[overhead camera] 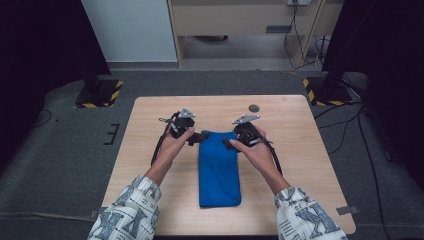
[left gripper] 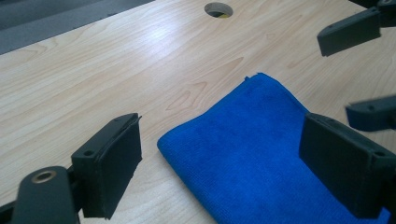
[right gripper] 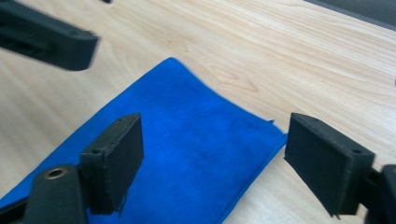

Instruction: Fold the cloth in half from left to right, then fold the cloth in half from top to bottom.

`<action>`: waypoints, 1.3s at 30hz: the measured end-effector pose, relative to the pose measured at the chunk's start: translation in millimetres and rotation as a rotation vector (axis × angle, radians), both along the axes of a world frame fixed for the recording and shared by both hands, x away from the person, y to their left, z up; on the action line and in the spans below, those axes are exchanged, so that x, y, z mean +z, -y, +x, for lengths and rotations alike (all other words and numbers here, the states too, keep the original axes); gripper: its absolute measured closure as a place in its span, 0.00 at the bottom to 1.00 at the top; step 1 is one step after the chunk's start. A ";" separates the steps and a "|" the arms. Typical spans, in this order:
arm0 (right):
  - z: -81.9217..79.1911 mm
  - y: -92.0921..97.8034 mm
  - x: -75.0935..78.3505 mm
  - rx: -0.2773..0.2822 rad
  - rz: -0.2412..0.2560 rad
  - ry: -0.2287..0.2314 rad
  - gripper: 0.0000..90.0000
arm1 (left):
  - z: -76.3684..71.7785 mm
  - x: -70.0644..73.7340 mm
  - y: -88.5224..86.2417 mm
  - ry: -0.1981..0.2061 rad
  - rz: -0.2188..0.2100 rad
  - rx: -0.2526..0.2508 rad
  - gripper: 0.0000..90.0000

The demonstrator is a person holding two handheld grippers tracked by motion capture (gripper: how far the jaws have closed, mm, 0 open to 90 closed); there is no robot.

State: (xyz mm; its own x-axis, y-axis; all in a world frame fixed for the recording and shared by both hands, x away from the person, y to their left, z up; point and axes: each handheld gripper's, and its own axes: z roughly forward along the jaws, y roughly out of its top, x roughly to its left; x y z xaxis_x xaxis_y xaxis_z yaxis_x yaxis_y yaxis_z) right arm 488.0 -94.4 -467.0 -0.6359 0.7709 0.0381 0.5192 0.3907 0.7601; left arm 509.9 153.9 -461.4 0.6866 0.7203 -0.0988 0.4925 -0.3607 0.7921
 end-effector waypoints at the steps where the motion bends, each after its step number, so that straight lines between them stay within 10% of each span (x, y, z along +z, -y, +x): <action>1: 3.8 0.7 -0.9 -0.007 -0.002 -0.003 0.23 | 0.0 0.0 0.0 0.000 0.000 0.000 0.14; 24: 50.8 3.6 -33.2 -0.052 -0.027 -0.045 0.62 | 20.4 -30.9 -9.0 -0.059 0.028 0.040 0.25; 39: 65.0 16.1 -52.9 -0.072 0.020 -0.100 0.58 | 26.1 -54.6 12.0 -0.082 0.092 0.036 0.38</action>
State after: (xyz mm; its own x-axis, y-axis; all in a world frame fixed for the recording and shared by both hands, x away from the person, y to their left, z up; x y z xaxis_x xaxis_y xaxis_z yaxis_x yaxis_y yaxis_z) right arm 553.0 -110.6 -519.9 -0.5709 0.8130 0.1149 0.6192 0.3345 0.7104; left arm 536.0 141.9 -516.0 0.6527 0.7528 -0.0859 0.5682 -0.4114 0.7127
